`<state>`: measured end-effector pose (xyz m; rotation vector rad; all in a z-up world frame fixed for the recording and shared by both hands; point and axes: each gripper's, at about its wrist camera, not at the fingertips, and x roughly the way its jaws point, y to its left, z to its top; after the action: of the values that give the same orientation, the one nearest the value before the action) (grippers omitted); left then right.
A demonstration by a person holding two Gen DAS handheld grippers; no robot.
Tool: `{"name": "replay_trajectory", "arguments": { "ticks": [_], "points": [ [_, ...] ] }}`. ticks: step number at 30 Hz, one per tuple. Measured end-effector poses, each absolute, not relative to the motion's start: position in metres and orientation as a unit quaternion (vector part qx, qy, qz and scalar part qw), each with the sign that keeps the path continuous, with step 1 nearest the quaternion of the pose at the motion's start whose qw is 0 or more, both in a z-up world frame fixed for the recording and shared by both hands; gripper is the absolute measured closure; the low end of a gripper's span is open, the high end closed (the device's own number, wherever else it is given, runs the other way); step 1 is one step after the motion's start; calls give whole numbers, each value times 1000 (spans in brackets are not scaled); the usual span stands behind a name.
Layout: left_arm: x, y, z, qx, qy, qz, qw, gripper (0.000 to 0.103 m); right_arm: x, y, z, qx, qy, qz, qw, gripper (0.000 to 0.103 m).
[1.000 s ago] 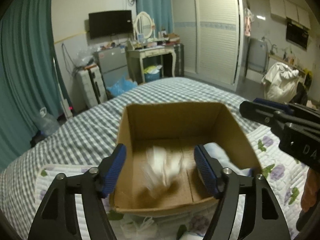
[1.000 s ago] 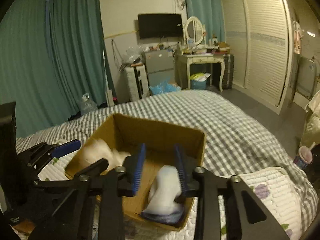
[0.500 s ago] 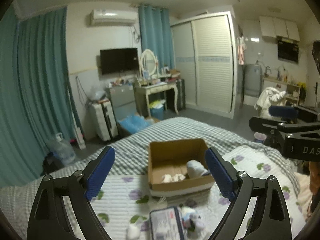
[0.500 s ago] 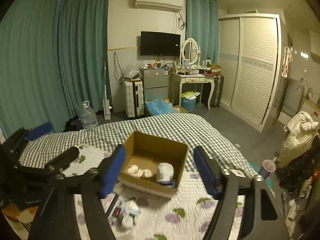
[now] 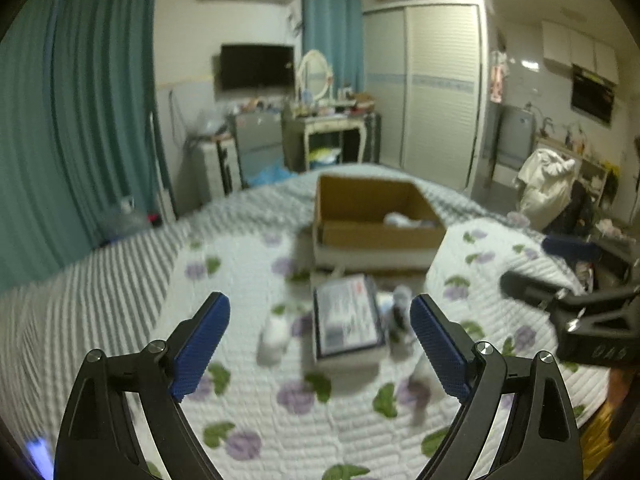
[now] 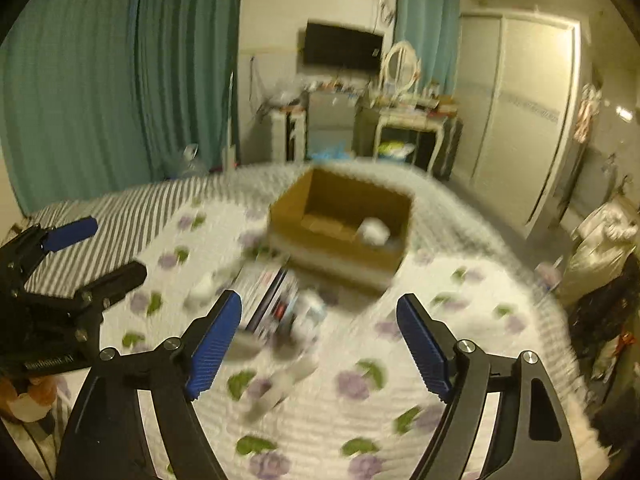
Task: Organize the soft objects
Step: 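Grasp the white plastic bottle with the right tool while the left tool grasps the tissue paper pack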
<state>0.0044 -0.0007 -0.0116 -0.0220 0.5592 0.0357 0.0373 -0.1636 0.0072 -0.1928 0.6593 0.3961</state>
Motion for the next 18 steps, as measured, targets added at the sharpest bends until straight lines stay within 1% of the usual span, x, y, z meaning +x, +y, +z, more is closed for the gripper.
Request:
{"name": "replay_trajectory", "arguments": {
  "ticks": [6, 8, 11, 12, 14, 15, 16, 17, 18],
  "points": [
    [12, 8, -77, -8, 307, 33, 951, 10, 59, -142, -82, -78, 394, 193, 895, 23],
    [16, 11, -94, -13, 322, 28, 946, 10, 65, -138, -101, -86, 408, 194, 888, 24],
    [21, 11, -108, -16, 338, 25, 941, 10, 72, -134, -132, -83, 436, 194, 875, 30],
    [23, 10, -112, -15, 340, 23, 940, 10, 75, -133, -138, -79, 443, 196, 871, 34],
    [25, 10, -117, -13, 344, 24, 938, 10, 79, -131, -151, -79, 457, 197, 864, 47],
    [26, 9, -119, -13, 347, 22, 938, 10, 80, -130, -156, -84, 459, 193, 863, 58],
    [26, 9, -120, -14, 348, 20, 937, 10, 79, -131, -158, -92, 455, 184, 866, 67],
    [27, 8, -122, -16, 351, 18, 936, 10, 79, -133, -159, -93, 453, 186, 867, 68],
    [27, 7, -123, -19, 354, 14, 935, 10, 78, -137, -157, -83, 450, 191, 869, 71]
  ]
}}
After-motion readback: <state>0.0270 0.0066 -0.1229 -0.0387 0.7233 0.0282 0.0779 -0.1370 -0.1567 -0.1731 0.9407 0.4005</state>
